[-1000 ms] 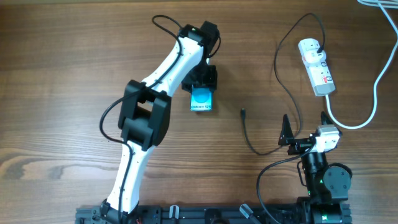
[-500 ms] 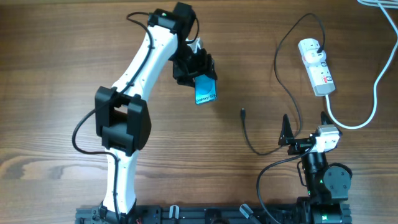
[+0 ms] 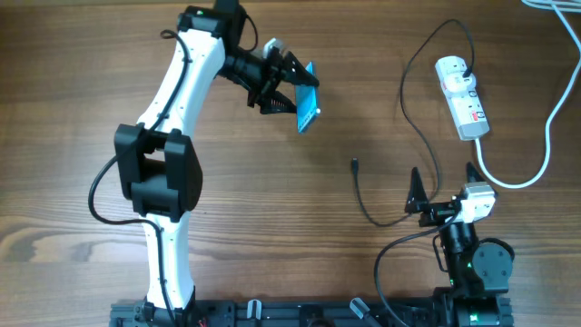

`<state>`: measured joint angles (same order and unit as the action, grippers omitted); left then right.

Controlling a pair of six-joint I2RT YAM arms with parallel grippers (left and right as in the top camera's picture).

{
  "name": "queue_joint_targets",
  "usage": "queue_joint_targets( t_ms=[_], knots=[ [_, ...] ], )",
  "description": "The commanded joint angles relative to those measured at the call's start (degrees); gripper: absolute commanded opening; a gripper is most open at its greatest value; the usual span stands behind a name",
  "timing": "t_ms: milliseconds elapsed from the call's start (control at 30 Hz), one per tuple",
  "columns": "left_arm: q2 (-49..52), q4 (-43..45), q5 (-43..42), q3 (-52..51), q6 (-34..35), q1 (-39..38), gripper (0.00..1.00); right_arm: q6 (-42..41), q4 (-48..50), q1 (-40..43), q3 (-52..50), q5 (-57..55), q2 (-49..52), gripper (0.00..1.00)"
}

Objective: Plug charger to phone and switch on socket

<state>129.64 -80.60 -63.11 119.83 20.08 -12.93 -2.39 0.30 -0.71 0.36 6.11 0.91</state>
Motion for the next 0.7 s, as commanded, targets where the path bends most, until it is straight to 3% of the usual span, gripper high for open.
queue_joint_targets(
  t_ms=[0, 133, 233, 433, 533, 667],
  knots=[
    [-2.1, 0.0, -10.2, 0.0, 0.1, 2.3, 0.64, -20.3, 1.6, -0.5, -0.1, 18.8, -0.3, 1.0],
    [-2.1, 0.0, -16.1, 0.0, 0.1, 4.3, 0.64, -48.2, 1.6, -0.5, -0.1, 28.1, -0.3, 1.0],
    [-2.1, 0.0, -19.6, 0.0, 0.1, 5.7, 0.64, -62.1, 2.6, -0.5, -0.1, 28.4, -0.1, 1.0],
    [-2.1, 0.0, -24.2, 0.0, 0.1, 7.3, 0.64, -64.5, 22.0, -0.5, 0.9, 36.6, -0.1, 1.0],
    [-2.1, 0.0, -27.0, 0.0, 0.1, 7.6, 0.64, -63.8, 21.3, -0.5, 5.2, 36.3, 0.0, 1.0],
    [-2.1, 0.0, -27.2, 0.0, 1.2, 7.7, 0.65, -53.4, 6.3, -0.5, 18.1, 36.4, 3.5, 1.0]
  ],
)
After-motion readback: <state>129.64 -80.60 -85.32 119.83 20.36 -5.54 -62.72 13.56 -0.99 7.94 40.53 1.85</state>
